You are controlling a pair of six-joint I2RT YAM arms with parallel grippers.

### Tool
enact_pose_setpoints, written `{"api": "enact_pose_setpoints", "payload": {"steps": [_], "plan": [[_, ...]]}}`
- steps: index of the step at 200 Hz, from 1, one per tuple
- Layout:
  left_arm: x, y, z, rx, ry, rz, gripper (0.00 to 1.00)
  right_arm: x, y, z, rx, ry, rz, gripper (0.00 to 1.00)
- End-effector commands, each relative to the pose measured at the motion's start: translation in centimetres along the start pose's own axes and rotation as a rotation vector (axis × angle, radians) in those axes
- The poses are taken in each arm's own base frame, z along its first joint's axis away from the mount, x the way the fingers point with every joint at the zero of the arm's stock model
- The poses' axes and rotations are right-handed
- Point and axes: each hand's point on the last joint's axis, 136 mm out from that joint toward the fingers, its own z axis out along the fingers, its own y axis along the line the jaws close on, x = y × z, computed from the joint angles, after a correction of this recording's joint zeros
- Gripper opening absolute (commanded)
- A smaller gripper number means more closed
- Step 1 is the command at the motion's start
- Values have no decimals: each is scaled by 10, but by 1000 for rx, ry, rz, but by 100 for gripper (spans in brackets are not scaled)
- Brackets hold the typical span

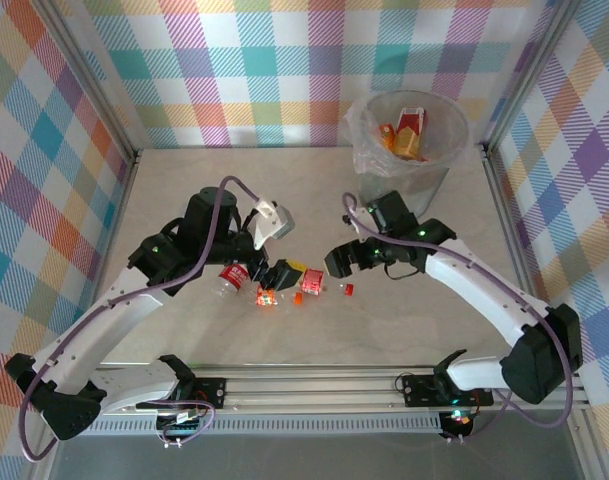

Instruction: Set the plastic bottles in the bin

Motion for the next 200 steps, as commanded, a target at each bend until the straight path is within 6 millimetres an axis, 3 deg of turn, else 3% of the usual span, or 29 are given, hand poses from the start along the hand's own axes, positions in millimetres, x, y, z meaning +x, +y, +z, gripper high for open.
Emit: {"api": "enact_pose_setpoints", "payload": {"steps": [1,89,137,200], "plan": [[4,-2,-3,4,-10,32,100,-2,1,18,19,7,-55,99],[8,-2,13,41,-28,-14,100,22,2,94,116,195,-180,100],[9,-1,15,37,-27,-11,100,31,-6,120,197,266,-209,100],[9,1,19,43,-29,-32,100,21,-31,139,361,253,-81,91]]}}
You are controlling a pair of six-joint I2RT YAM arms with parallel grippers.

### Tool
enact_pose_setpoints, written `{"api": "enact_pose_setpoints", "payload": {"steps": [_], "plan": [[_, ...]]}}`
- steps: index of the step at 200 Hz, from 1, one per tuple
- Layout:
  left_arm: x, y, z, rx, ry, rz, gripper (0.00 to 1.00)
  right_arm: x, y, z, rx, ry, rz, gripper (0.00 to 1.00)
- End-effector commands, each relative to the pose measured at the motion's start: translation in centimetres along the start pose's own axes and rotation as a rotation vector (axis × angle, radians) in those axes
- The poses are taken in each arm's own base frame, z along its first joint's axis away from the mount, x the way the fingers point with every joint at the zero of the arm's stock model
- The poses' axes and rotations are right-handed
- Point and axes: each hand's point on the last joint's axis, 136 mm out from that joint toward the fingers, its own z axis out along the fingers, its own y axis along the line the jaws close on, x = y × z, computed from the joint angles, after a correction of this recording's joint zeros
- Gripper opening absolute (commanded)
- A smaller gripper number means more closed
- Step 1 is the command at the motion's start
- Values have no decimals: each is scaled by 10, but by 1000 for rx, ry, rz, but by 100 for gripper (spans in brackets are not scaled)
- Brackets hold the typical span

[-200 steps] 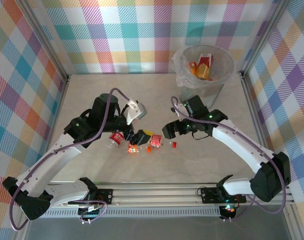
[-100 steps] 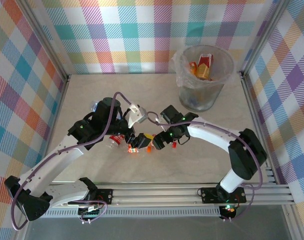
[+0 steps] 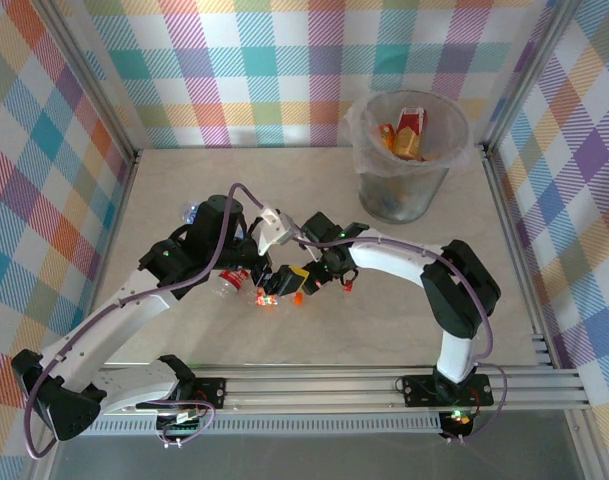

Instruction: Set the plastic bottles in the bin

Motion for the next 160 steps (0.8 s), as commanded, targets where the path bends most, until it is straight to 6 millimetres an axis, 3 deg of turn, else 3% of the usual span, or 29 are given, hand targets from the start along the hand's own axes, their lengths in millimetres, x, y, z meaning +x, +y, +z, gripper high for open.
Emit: {"api": "enact_pose_setpoints", "payload": {"steps": [1,51,135,160], "plan": [[-9,-1,1,20,-41,10,100,-5,-11,6,86,1,67,91],[-11,-1,-1,16,-49,10,100,-18,-13,11,108,-8,101,84],[-14,1,-1,4,-63,-6,100,-19,14,11,-17,29,-113,93],[-15,1,-2,1,-68,-3,100,-16,13,17,12,70,-179,93]]}}
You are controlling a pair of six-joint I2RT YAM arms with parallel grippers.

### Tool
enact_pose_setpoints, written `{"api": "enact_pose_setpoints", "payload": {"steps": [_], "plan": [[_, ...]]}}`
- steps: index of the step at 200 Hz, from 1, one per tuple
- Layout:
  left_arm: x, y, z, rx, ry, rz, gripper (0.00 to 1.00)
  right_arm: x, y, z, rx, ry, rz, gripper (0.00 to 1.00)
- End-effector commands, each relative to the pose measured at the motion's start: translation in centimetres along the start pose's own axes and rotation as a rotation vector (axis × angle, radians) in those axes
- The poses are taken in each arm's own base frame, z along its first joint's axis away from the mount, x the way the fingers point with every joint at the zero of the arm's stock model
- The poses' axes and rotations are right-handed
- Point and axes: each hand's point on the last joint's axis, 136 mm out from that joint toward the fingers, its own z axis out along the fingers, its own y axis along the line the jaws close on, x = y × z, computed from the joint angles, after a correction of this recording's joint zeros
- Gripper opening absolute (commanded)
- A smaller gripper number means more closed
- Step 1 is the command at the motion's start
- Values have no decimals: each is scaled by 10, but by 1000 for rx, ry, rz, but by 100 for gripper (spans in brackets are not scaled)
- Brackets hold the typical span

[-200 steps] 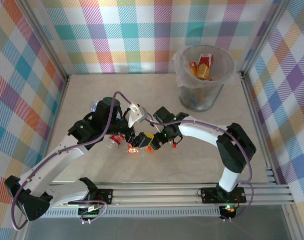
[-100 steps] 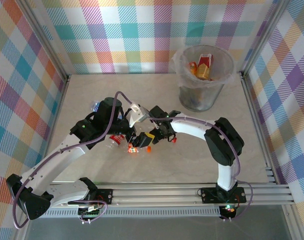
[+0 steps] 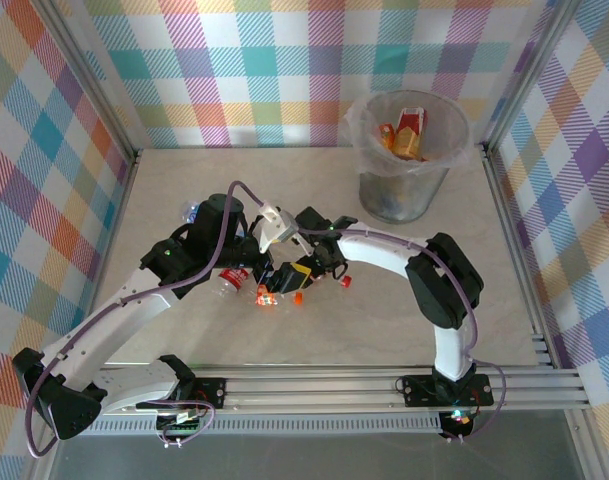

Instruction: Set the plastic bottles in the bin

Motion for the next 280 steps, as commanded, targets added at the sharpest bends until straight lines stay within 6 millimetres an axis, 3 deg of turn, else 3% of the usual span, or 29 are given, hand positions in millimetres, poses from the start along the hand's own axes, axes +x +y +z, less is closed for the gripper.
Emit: {"api": "enact_pose_setpoints", "payload": {"steps": [1,56,150,237,280], "plan": [[-9,-1,-3,6,-46,13,100,5,11,6,-9,56,-127,93],[-9,0,-3,4,-44,11,100,3,10,17,23,81,-198,90],[-10,0,-4,-3,-50,10,100,-16,3,5,31,-14,-91,64],[-28,19,-16,-135,-190,-61,100,-37,-21,-63,-124,-199,107,62],[-38,32,-26,-218,-269,-91,100,-52,-34,-107,-161,-299,155,62]]}}
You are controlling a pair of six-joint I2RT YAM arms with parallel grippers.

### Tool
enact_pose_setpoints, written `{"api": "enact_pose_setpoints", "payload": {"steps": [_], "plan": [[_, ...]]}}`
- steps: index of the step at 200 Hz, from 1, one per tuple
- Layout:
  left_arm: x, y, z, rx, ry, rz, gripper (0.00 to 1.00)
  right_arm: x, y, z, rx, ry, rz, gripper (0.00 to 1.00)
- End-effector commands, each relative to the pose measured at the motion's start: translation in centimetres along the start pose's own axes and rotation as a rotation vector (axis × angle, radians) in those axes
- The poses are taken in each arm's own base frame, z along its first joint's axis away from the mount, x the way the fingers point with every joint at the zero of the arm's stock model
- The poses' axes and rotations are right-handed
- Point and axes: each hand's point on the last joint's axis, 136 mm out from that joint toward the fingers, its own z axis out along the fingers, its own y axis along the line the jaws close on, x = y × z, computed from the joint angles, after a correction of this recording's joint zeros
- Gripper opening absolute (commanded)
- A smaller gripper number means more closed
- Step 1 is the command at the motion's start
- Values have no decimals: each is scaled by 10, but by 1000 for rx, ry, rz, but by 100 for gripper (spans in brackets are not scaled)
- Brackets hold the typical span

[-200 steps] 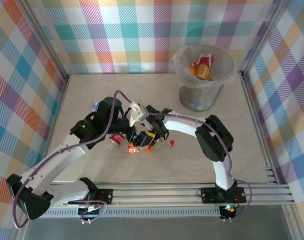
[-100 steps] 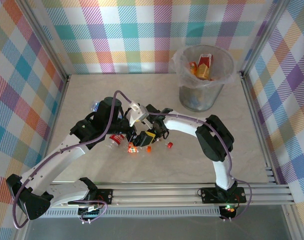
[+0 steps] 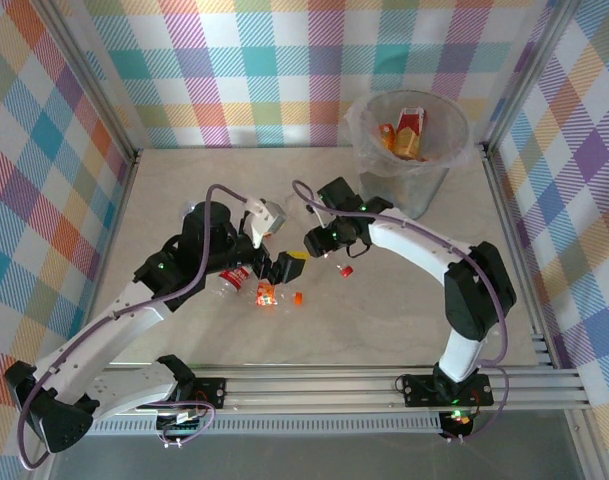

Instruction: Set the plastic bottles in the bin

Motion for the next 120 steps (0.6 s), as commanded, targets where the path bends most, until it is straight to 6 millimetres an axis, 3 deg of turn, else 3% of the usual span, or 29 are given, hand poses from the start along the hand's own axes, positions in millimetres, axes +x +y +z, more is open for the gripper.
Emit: {"api": "enact_pose_setpoints", "payload": {"steps": [1,34,70,120], "plan": [[-21,12,-8,-72,-99,-24,100,-19,6,-29,-62,-74,40,62],[-25,18,-11,-105,-138,-58,100,-39,-6,-63,-83,-160,89,62],[-32,27,-19,-155,-199,-85,100,-67,-19,-112,-70,-283,103,62],[-35,30,-25,-176,-229,-92,100,-107,-58,-184,53,-458,137,62]]}}
